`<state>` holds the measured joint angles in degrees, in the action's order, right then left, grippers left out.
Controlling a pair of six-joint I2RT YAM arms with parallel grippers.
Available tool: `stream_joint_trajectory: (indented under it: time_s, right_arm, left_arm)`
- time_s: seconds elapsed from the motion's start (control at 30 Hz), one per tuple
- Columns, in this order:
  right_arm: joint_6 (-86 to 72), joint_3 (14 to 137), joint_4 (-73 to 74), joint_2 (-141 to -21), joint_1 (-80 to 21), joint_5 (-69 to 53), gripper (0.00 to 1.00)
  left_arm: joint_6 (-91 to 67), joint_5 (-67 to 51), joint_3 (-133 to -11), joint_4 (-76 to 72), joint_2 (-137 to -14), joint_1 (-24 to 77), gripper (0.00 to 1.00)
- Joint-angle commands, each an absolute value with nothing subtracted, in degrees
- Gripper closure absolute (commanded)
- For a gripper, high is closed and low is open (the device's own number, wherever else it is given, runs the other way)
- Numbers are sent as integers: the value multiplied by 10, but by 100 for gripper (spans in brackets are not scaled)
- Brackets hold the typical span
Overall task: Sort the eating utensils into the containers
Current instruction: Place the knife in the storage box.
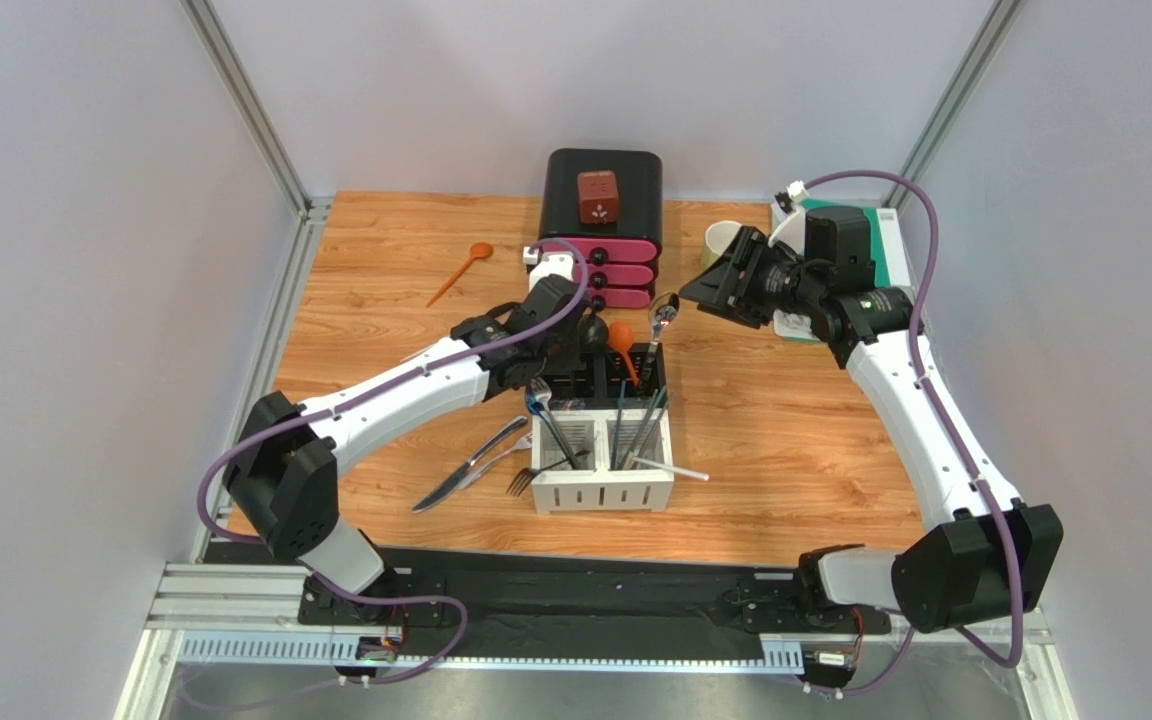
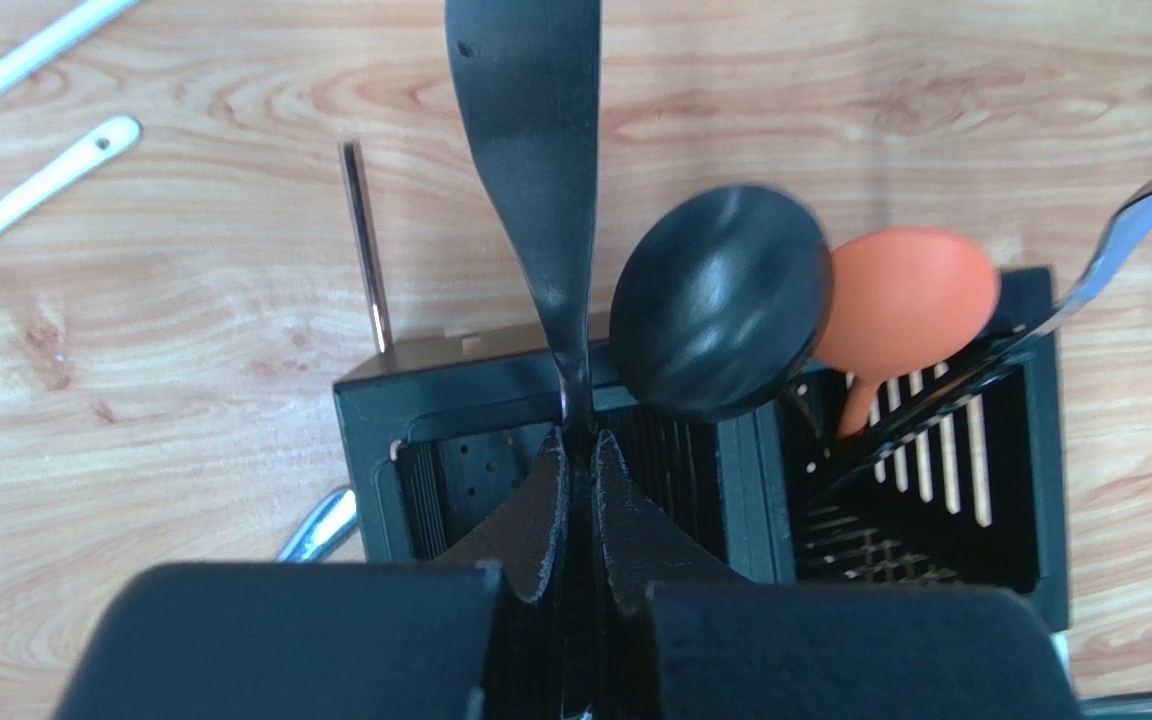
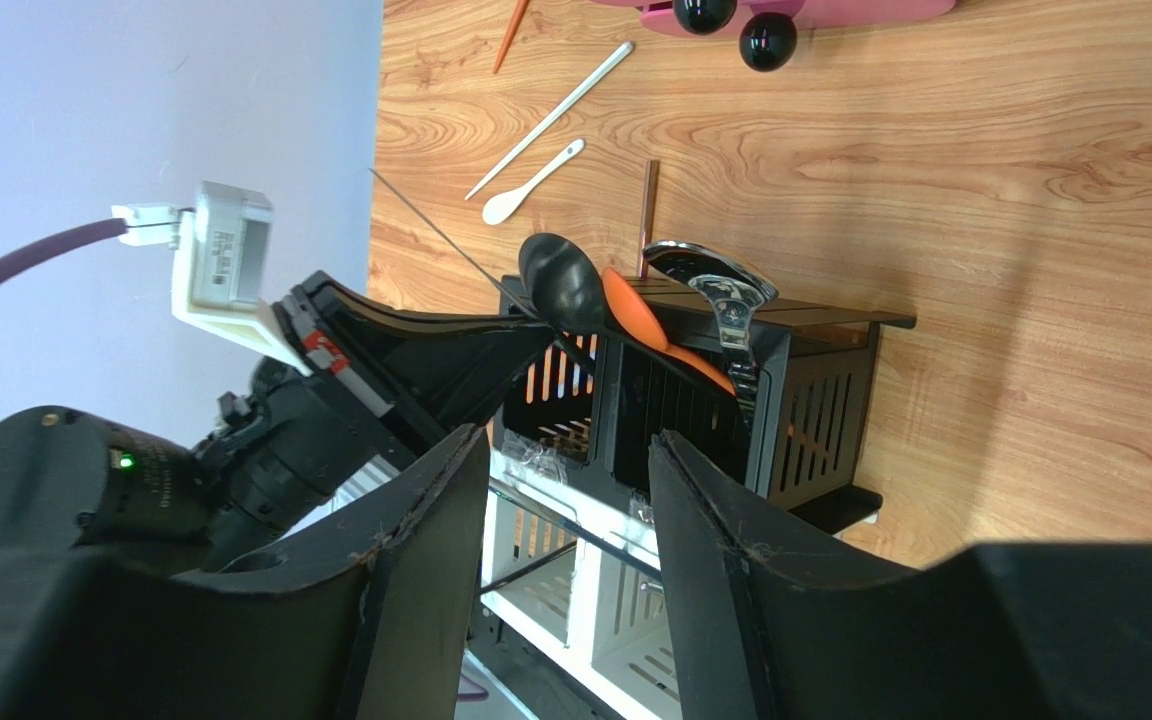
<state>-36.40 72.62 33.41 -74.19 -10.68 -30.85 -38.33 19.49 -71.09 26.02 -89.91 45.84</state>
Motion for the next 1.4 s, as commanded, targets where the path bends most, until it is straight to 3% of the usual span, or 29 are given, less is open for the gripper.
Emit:
stream_joint_trajectory:
  time_s: [0.0,0.13,0.6,0.93,1.07,1.27,1.37]
  right_arm:
    - [-372,737,311,-736,-105,-319,51]
    - [-374,744,310,-740,-104,-321,51]
    - [-376,738,307,-738,-104,-315,51]
    - [-377,744,307,-740,-104,-313,51]
    - [-381,745,308,-741,-104,-311,51]
    - [-381,746,321,-743,-104,-293,51]
    - [-378,747,330,-743,-103,-290,50]
  left_arm:
    - [-395,188,-701,260,-902,468,100]
    - [-394,191,-700,270,-899,468,100]
    - [-373,209,-719,291,-868,468,75]
    - [-340,271,-749,301,-799,468,75]
    - [-330,305,-787,328,-773,462,66]
    - [-437,274,-749,439,-725,355,64]
    - [-453,139,-665,448,-709,261,63]
